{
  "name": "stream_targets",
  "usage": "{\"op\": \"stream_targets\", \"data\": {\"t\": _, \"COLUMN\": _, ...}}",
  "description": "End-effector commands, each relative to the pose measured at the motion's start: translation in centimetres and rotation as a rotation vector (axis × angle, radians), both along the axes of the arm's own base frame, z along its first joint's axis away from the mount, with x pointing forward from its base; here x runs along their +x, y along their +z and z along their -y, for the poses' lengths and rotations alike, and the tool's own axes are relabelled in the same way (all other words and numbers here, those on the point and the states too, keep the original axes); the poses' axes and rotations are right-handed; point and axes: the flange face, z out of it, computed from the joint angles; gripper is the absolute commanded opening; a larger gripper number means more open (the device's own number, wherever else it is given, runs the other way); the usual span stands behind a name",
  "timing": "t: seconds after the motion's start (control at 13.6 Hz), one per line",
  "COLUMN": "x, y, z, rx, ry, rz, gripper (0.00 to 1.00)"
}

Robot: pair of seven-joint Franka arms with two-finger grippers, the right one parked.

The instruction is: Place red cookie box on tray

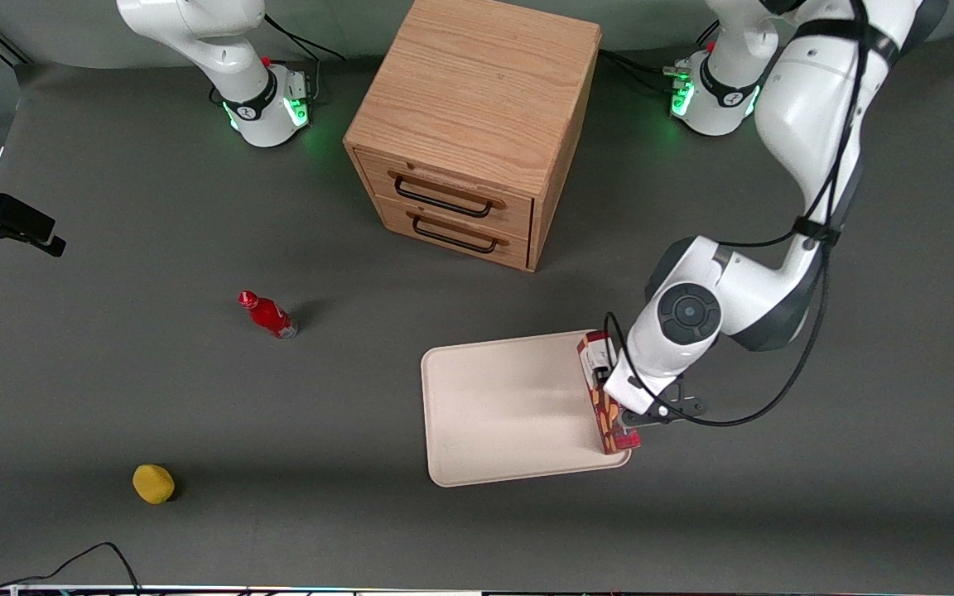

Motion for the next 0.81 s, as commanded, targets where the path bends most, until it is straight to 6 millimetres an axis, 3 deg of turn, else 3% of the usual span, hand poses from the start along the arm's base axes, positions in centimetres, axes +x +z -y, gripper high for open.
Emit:
{"op": "stream_targets", "data": {"t": 0.0, "x": -1.8, "y": 10.8, "z": -5.2, "rx": -0.015, "ry": -0.117, "rz": -0.098, "gripper": 1.00}}
{"op": "stream_targets", "data": {"t": 0.15, "x": -4.0, "y": 19.5, "z": -13.4, "rx": -0.021, "ry": -0.187, "rz": -0.195, "gripper": 1.00}}
{"op": "stream_targets", "data": {"t": 0.29, "x": -7.6, "y": 25.8, "z": -19.5, "rx": -0.006, "ry": -0.249, "rz": -0.245, "gripper": 1.00}}
{"op": "stream_targets", "data": {"t": 0.44, "x": -11.1, "y": 28.7, "z": -23.2, "rx": -0.008, "ry": -0.251, "rz": -0.243, "gripper": 1.00}}
{"op": "stream_targets", "data": {"t": 0.59, "x": -15.0, "y": 29.7, "z": -25.4, "rx": -0.014, "ry": -0.249, "rz": -0.224, "gripper": 1.00}}
{"op": "stream_targets", "data": {"t": 0.74, "x": -17.8, "y": 30.2, "z": -25.9, "rx": -0.013, "ry": -0.243, "rz": -0.186, "gripper": 1.00}}
